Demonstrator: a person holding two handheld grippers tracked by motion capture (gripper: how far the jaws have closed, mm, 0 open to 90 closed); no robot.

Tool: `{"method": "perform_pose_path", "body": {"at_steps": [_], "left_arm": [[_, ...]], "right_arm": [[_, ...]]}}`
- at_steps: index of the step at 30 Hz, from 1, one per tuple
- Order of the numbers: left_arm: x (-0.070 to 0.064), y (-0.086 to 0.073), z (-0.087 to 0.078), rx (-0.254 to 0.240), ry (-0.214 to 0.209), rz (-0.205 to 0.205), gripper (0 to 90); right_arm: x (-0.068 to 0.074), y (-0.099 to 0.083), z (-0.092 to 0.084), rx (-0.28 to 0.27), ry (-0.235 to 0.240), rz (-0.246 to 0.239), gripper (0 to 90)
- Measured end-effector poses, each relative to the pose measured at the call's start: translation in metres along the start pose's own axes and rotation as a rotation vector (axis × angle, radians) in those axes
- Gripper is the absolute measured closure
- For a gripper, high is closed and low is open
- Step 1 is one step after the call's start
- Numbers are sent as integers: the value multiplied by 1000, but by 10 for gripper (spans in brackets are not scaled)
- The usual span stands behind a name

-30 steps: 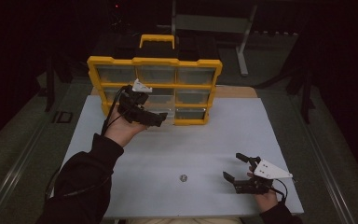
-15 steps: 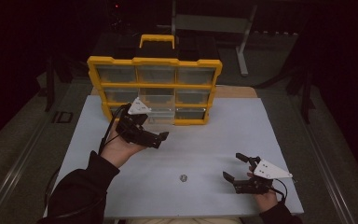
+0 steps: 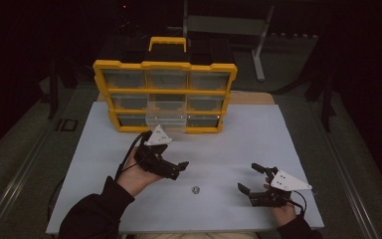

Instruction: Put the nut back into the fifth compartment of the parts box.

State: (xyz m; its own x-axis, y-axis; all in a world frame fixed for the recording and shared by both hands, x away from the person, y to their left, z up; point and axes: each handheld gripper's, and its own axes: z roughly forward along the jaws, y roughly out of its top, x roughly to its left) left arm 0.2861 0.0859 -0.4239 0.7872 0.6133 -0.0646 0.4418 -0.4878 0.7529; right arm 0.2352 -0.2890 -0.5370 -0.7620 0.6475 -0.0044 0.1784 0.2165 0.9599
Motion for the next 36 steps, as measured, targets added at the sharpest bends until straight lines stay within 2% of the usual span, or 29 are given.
{"method": "perform_pose_path", "body": {"at_steps": [8, 19, 27, 30, 36], "left_arm": [[-12, -17, 21, 23, -42, 32, 0], [-21, -38, 43, 50, -106, 41, 0], [-29, -55, 61, 100, -146, 60, 0], [-32, -59, 67, 116, -161, 79, 1], [-34, -64, 77, 143, -182, 111, 65]], "right_arm": [[0, 0, 0, 2, 2, -3, 135], [0, 0, 0, 0, 2, 1, 135], [0, 0, 0, 4, 4, 0, 136], [1, 0, 0, 4, 4, 0, 135], [0, 0, 0, 3, 3, -1, 136]]}}
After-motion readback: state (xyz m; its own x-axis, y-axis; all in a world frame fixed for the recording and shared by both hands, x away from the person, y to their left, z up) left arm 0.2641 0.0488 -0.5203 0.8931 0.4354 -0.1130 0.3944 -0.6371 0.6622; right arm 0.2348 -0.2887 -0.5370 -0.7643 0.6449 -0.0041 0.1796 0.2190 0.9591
